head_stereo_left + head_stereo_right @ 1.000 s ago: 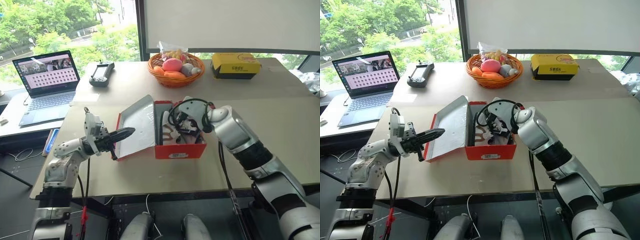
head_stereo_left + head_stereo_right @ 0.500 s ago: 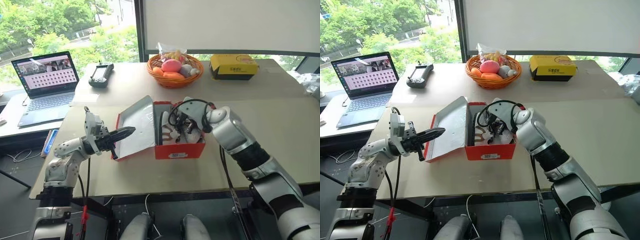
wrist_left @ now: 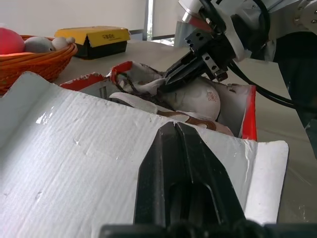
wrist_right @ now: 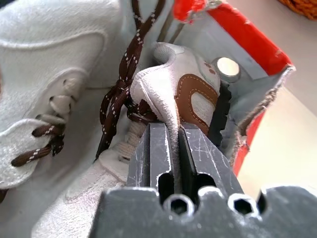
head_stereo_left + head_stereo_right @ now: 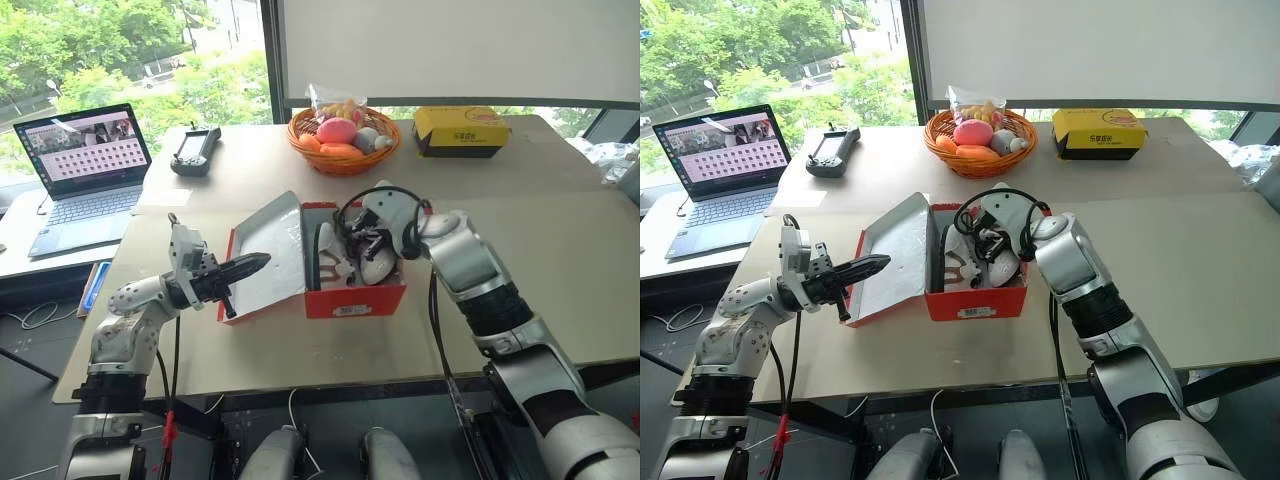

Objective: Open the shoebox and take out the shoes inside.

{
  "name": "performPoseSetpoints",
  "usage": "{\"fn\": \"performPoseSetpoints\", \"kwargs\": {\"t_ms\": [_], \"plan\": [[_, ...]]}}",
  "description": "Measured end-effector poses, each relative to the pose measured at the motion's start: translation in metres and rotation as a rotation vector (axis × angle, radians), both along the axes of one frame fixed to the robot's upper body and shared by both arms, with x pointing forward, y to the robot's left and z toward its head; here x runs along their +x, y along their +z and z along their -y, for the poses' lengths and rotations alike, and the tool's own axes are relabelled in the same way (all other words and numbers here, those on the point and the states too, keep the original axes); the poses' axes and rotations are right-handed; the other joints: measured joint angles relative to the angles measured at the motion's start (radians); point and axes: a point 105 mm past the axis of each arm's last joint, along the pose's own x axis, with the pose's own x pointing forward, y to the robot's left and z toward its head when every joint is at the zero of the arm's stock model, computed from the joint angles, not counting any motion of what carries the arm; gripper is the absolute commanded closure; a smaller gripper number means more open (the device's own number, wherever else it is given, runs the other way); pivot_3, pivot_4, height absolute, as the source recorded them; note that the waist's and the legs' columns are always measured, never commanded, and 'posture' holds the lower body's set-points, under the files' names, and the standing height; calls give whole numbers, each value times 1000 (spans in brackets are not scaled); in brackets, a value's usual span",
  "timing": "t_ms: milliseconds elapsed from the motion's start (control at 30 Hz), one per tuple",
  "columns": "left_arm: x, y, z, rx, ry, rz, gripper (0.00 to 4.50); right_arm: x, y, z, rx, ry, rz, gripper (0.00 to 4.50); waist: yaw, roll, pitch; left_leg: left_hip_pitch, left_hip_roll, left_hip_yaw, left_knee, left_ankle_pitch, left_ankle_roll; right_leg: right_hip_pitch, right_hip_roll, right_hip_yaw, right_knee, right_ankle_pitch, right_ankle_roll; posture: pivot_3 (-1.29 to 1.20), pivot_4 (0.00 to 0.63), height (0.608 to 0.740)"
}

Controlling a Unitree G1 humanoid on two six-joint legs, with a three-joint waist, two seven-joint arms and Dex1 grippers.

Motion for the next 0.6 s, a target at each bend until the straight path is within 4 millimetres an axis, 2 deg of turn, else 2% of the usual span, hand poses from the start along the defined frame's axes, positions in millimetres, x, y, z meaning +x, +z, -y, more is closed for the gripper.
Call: {"fn": "performPoseSetpoints", "kwargs": {"t_ms": [367, 533, 600], "plan": [[0, 0, 0, 4, 0, 0, 4500, -12, 30, -6, 273, 55, -41, 4424, 2, 0, 0, -1, 0, 0, -1, 0, 0, 0, 0, 0, -1, 0, 0, 0, 150, 740], [1, -1, 1, 17, 3, -1, 4500, -12, 50, 3, 376, 59, -17, 4424, 5, 0, 0, -1, 0, 0, -1, 0, 0, 0, -1, 0, -1, 0, 0, 0, 150, 740], [1, -1, 1, 17, 3, 0, 4500, -12, 66, 6, 445, 58, 2, 4424, 4, 0, 0, -2, 0, 0, -1, 0, 0, 0, -1, 0, -1, 0, 0, 0, 150, 740]]}}
